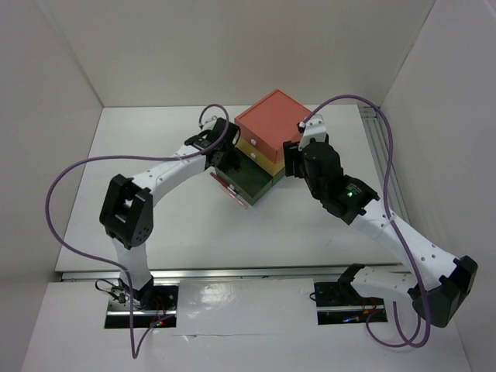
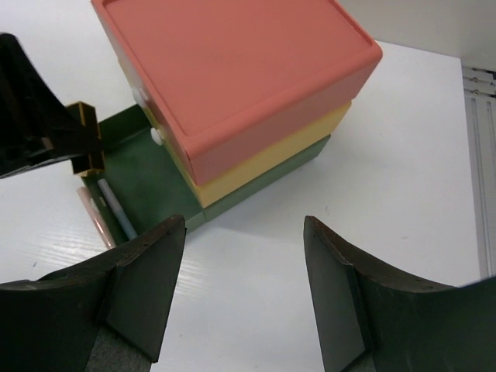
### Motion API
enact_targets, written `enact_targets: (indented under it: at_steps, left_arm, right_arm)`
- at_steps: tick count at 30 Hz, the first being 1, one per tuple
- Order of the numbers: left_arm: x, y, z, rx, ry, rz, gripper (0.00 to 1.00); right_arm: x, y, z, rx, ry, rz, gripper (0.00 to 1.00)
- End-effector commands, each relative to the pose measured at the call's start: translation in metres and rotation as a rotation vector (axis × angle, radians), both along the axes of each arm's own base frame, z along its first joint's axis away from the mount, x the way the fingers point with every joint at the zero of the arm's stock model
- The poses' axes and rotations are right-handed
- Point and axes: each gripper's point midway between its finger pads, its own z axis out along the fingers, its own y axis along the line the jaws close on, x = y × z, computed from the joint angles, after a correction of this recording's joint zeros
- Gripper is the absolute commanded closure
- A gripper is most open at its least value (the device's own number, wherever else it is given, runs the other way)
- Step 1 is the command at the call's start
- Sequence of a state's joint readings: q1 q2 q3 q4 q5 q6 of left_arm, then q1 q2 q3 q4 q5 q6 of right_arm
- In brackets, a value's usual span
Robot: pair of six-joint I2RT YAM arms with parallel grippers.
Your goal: Organize the makeup
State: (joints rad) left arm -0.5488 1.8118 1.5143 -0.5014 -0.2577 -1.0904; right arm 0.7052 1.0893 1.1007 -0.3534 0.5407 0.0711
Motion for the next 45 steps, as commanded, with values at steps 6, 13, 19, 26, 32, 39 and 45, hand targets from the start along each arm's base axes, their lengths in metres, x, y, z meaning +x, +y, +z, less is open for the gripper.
enact_targets:
  at_steps: [6,13,19,26,32,39,45]
  left_arm:
    - [0.019,-0.024,-0.037,0.028,0.073,-0.064,0.68]
    - [0.028,-0.035,0.008,0.018,-0.05,-0.112,0.4]
    - [0.027,-0.027,0.057,0.02,-0.14,-0.115,0.27]
    - [-0.038,0.041,0.061,0.078,-0.094,-0.051,0.2]
    - [-0.139,0.126,0.034,0.083,-0.051,0.086,0.0]
    - [-0.195,0.157,0.027,0.0,-0.072,0.159,0.0]
    - [-0.208,0.165,0.028,0.009,-0.05,0.179,0.0]
  right_arm:
    - [0.0,-0.012,0.003,0.015,-0.003,-0.033,0.3]
    - [-0.004,0.002,0.003,0.018,0.015,0.06,0.17]
    - [-0.005,0.011,0.017,0.013,0.004,0.123,0.11]
    - [-0.04,0.111,-0.03,-0.09,0.144,0.577,0.12]
    - [-0.063,0.181,-0.125,-0.206,0.317,0.738,0.18]
    - [-0.038,0.218,-0.2,-0.305,0.412,0.68,0.34]
    - [-0.011,0.221,-0.239,-0.434,0.412,0.534,0.39]
